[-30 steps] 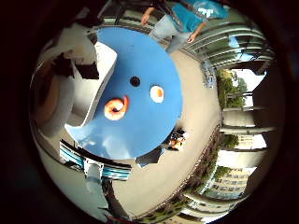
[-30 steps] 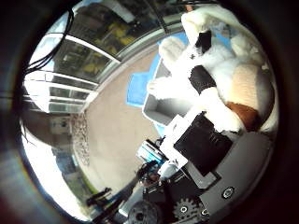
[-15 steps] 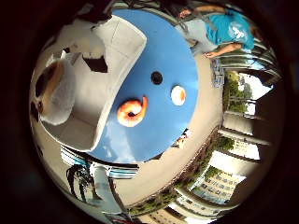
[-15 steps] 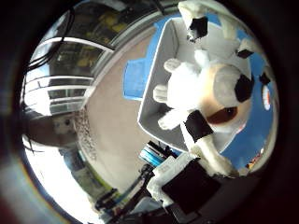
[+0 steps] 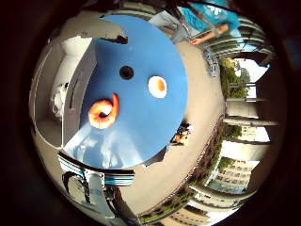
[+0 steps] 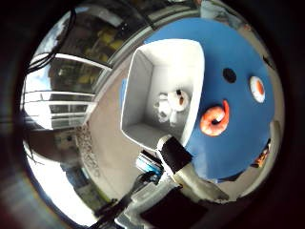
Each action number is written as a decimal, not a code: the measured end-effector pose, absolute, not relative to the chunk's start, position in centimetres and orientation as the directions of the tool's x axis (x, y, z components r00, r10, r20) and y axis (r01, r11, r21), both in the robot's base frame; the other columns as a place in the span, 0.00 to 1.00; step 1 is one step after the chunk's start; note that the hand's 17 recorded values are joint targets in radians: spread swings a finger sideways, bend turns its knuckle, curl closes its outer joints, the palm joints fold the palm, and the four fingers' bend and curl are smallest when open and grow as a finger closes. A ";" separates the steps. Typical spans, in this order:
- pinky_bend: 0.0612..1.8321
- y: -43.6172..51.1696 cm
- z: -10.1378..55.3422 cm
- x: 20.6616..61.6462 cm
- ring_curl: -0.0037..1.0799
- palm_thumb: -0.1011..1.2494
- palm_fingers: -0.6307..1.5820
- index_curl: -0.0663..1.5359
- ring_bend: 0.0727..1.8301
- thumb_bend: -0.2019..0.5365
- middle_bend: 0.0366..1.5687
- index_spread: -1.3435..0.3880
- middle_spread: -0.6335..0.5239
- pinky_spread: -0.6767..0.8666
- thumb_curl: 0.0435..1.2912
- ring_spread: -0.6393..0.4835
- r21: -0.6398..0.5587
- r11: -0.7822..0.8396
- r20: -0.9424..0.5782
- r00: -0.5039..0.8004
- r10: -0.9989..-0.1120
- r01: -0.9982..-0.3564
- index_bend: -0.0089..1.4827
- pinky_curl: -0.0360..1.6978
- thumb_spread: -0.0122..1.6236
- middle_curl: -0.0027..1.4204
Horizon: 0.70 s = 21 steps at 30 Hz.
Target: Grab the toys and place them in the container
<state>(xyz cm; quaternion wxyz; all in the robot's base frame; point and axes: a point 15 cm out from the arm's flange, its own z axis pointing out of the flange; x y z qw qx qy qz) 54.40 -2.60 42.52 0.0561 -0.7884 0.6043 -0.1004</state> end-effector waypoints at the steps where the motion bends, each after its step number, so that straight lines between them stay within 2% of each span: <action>1: 0.44 -4.3 43.0 54.9 0.27 0.38 0.30 0.28 0.23 0.24 0.10 0.62 0.61 0.73 0.21 0.84 -0.238 -0.247 0.102 0.228 -0.968 -0.940 0.11 0.14 0.72 0.26; 6: 0.43 -13.1 44.1 57.4 0.27 0.40 0.34 0.26 0.22 0.24 0.10 0.66 0.60 0.74 0.21 0.84 -0.355 -0.159 0.159 0.108 -0.981 -0.921 0.11 0.13 0.72 0.26; 11: 0.41 -19.0 41.3 60.2 0.27 0.39 0.37 0.25 0.22 0.23 0.11 0.68 0.57 0.74 0.21 0.83 -0.393 -0.125 0.204 0.046 -0.978 -0.911 0.13 0.12 0.72 0.26; 21: 0.36 -22.9 31.8 63.8 0.26 0.30 0.41 0.25 0.18 0.22 0.09 0.68 0.56 0.74 0.19 0.82 -0.314 -0.170 0.284 0.079 -0.956 -0.934 0.15 0.09 0.71 0.25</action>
